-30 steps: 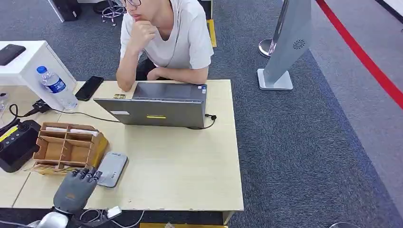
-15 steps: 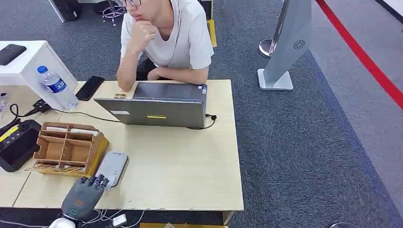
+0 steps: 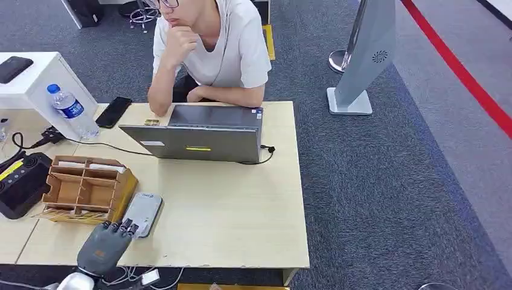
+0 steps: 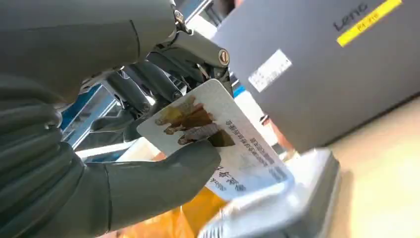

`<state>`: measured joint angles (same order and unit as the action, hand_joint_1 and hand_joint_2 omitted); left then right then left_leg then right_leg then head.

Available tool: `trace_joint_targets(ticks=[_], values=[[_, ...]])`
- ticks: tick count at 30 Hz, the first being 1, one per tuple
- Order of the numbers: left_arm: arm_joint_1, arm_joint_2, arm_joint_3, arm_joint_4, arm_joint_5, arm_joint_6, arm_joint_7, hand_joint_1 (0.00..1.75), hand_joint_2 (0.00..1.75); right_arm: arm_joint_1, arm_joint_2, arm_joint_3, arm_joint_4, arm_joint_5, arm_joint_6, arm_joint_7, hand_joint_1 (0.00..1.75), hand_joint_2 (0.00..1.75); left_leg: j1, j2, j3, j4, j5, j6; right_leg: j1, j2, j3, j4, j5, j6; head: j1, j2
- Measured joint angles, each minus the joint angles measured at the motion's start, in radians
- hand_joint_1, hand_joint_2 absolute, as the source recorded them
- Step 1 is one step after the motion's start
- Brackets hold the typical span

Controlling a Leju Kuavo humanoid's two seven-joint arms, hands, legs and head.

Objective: Pass the card to the sensor for recognition and then transmit it.

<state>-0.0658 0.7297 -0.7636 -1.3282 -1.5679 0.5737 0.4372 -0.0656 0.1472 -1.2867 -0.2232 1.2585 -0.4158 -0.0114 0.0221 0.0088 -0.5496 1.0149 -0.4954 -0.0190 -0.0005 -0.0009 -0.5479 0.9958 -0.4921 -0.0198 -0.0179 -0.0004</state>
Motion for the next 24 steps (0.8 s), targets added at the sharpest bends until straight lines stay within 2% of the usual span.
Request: trace_joint_targets(ticks=[3,8,10,15,24], values=[[-0.001,0.021,0.072,-0.042,0.0,0.003,-0.059,1.75,1.75,0.0,0.0,0.0,0.0,0.003,0.007,0.0,0.0,1.75,0.0,0.0,0.0,0.0,0.0,0.0,0.0,0.0,0.0,0.0,0.0,0.0,0.0,0.0],[-0.023,0.002,0.293,-0.11,0.001,-0.021,-0.281,1.75,1.75,-0.002,0.0,0.0,-0.001,0.004,0.02,-0.001,0.0,1.75,0.0,0.0,0.0,0.0,0.0,0.0,0.0,0.0,0.0,0.0,0.0,0.0,0.0,0.0],[-0.051,-0.014,0.368,-0.124,0.001,-0.044,-0.331,1.75,1.75,-0.003,0.0,0.0,-0.001,0.005,0.023,-0.002,0.0,1.75,0.0,0.0,0.0,0.0,0.0,0.0,0.0,0.0,0.0,0.0,0.0,0.0,0.0,0.0],[-0.082,-0.043,0.475,-0.151,0.001,-0.05,-0.353,1.75,1.75,-0.004,0.0,0.0,-0.001,0.005,0.029,-0.003,0.0,1.75,0.0,0.0,0.0,0.0,0.0,0.0,0.0,0.0,0.0,0.0,0.0,0.0,0.0,0.0],[-0.183,-0.085,0.527,-0.18,0.001,-0.123,-0.379,1.75,1.75,-0.01,0.0,0.0,-0.001,0.005,0.039,-0.003,0.0,1.75,0.0,0.0,0.0,0.0,0.0,0.0,0.0,0.0,0.0,0.0,0.0,0.0,0.0,0.0]])
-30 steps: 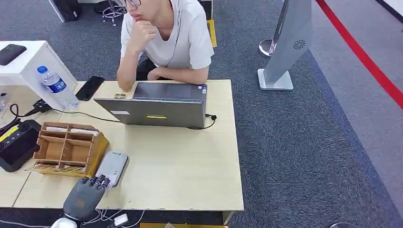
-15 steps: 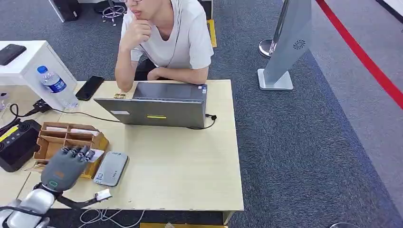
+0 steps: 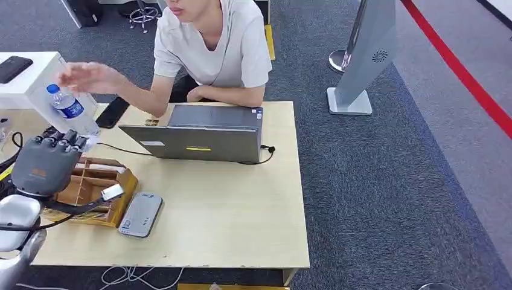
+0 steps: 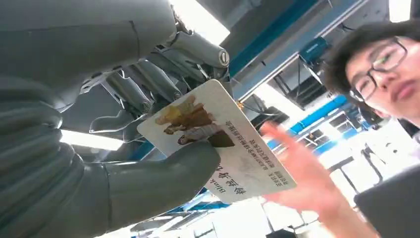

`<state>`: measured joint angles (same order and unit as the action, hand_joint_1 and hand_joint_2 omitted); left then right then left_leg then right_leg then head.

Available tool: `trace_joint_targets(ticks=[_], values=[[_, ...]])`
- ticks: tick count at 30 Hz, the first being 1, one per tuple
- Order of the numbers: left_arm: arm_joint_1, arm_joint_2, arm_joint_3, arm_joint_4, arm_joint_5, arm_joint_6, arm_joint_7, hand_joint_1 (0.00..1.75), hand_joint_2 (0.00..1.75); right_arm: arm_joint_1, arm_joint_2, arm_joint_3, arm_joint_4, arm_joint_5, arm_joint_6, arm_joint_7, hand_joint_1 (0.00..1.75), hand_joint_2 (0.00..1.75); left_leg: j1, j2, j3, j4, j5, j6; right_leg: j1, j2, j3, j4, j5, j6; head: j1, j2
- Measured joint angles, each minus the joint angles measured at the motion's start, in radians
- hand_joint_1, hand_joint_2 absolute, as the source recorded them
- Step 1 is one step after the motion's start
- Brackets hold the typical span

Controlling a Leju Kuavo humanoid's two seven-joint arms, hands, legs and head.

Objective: Pass the card to the sensor for recognition and then transmit it.

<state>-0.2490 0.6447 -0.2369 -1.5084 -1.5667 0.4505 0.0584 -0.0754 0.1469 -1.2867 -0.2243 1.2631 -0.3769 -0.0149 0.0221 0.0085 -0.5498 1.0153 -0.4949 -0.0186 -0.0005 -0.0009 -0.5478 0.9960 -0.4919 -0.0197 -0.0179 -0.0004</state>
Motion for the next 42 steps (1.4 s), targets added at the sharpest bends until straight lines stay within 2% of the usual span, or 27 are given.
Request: trace_joint_targets(ticks=[9,40,41,42], values=[[-0.023,-0.018,0.003,-0.006,0.0,-0.003,-0.003,1.75,1.75,0.0,0.0,0.0,0.0,0.0,0.0,0.0,0.0,1.75,0.0,0.0,0.0,0.0,0.0,0.0,0.0,0.0,0.0,0.0,0.0,0.0,0.0,0.0],[-0.028,-0.026,0.012,-0.008,0.0,-0.006,-0.003,1.75,1.75,0.0,0.0,0.0,-0.003,0.0,0.0,0.0,0.0,1.75,0.0,0.0,0.0,0.0,0.0,0.0,0.0,0.0,0.0,0.0,0.0,0.0,0.0,0.0],[-0.028,-0.026,0.012,-0.008,0.0,-0.01,-0.002,1.75,1.75,0.0,0.0,0.0,-0.003,0.0,0.0,0.0,0.0,1.75,0.0,0.0,0.0,0.0,0.0,0.0,0.0,0.0,-0.001,0.0,0.0,0.0,0.0,0.0],[-0.043,-0.026,0.011,-0.006,0.0,-0.046,0.017,1.75,1.75,0.0,0.0,0.0,-0.003,0.009,0.01,0.003,0.0,1.75,0.0,0.0,0.0,0.001,0.0,0.0,0.0,0.0,-0.003,0.0,0.0,0.0,0.0,0.0]])
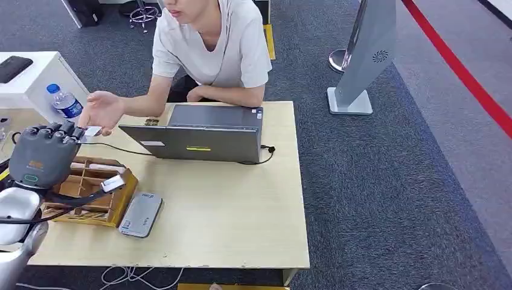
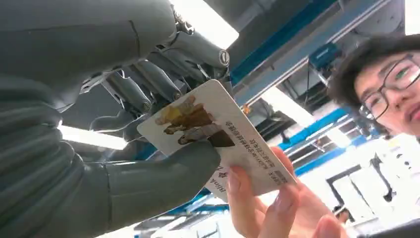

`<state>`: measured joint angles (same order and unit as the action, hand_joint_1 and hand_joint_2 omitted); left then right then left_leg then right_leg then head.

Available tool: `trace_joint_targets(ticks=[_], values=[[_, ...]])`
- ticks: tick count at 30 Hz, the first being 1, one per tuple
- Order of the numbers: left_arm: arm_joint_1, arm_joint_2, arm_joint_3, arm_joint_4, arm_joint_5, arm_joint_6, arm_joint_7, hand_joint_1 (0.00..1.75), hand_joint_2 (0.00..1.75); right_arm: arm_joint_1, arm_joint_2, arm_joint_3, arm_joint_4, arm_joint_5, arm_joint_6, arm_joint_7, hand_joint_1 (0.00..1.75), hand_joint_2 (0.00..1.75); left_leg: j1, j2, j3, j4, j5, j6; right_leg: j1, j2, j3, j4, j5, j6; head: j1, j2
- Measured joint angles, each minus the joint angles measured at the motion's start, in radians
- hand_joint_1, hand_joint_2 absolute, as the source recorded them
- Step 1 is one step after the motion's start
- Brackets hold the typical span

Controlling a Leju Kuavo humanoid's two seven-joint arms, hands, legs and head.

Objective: Pass the card to the sensor for recognition and then transmit it.

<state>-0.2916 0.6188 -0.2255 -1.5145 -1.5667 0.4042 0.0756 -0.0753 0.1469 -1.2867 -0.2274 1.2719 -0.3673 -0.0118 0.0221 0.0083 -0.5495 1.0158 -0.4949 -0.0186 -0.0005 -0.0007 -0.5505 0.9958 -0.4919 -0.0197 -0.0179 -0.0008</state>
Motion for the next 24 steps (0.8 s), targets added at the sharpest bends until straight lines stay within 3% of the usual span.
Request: trace_joint_targets(ticks=[2,5,7,14,24], values=[[-0.112,-0.011,-0.012,0.083,0.0,-0.094,0.03,1.75,1.75,-0.003,-0.007,0.002,-0.004,0.024,0.032,0.013,0.0,1.75,0.001,-0.004,-0.005,0.001,0.003,0.002,0.001,-0.005,-0.001,0.0,0.001,0.0,0.003,0.0],[-0.246,-0.024,-0.021,0.212,-0.001,-0.085,0.026,1.75,1.75,-0.013,-0.014,0.004,-0.008,0.027,0.05,0.02,0.0,1.75,0.0,-0.003,-0.004,0.0,0.005,0.0,0.0,-0.004,-0.001,0.001,0.004,0.0,0.001,0.0],[-0.284,-0.032,-0.023,0.259,-0.001,-0.078,0.029,1.75,1.75,-0.013,-0.017,0.004,-0.011,0.027,0.053,0.022,0.0,1.75,0.0,0.0,-0.004,0.0,0.005,0.0,0.0,0.0,-0.001,0.001,0.005,0.0,0.002,0.0],[-0.32,-0.054,-0.024,0.32,-0.001,-0.078,0.04,1.75,1.75,-0.012,-0.022,0.004,-0.016,0.027,0.053,0.026,0.0,1.75,0.0,0.0,-0.005,0.0,0.005,0.0,0.0,0.0,-0.002,0.001,0.005,0.0,0.002,0.0],[-0.328,-0.069,-0.031,0.333,-0.001,-0.082,0.041,1.75,1.75,-0.011,-0.024,0.004,-0.018,0.038,0.053,0.032,0.0,1.75,0.0,0.0,-0.004,0.0,0.005,0.0,0.0,0.0,-0.002,0.001,0.005,0.0,0.002,0.0]])
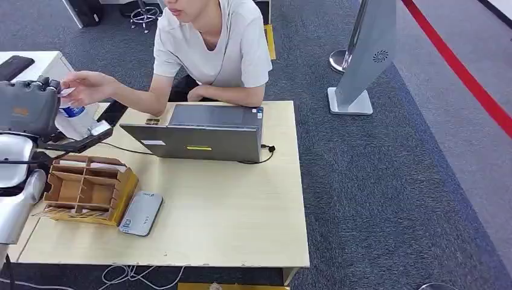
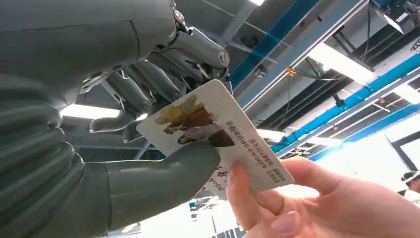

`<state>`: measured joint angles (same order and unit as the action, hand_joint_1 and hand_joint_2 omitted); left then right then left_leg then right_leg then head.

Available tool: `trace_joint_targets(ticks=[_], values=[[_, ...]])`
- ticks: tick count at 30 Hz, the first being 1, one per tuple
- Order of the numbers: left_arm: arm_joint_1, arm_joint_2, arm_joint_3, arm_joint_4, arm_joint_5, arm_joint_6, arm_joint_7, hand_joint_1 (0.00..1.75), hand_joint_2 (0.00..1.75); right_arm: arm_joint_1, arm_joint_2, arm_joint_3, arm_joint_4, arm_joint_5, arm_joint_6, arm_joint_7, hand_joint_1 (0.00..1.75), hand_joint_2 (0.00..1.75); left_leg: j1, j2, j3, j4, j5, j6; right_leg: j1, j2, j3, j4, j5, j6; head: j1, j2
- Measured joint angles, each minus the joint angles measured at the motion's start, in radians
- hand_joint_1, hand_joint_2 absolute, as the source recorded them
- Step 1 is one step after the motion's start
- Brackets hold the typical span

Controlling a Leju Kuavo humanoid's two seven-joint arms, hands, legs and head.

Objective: Pass the card to the sensor for recognition and then transmit it.

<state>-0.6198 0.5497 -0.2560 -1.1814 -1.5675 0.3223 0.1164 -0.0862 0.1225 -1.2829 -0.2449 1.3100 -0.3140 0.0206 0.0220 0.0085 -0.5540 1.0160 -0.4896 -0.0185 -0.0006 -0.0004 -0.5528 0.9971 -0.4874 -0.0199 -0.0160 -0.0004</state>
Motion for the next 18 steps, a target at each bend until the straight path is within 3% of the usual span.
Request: trace_joint_targets(ticks=[18], values=[[-0.001,-0.005,-0.016,0.0,0.0,-0.007,0.01,1.75,1.75,0.0,-0.001,0.001,0.0,0.002,0.004,0.003,0.0,1.75,0.0,0.0,0.0,0.0,0.0,0.0,0.0,0.0,0.0,0.0,0.0,0.0,0.0,0.0]])
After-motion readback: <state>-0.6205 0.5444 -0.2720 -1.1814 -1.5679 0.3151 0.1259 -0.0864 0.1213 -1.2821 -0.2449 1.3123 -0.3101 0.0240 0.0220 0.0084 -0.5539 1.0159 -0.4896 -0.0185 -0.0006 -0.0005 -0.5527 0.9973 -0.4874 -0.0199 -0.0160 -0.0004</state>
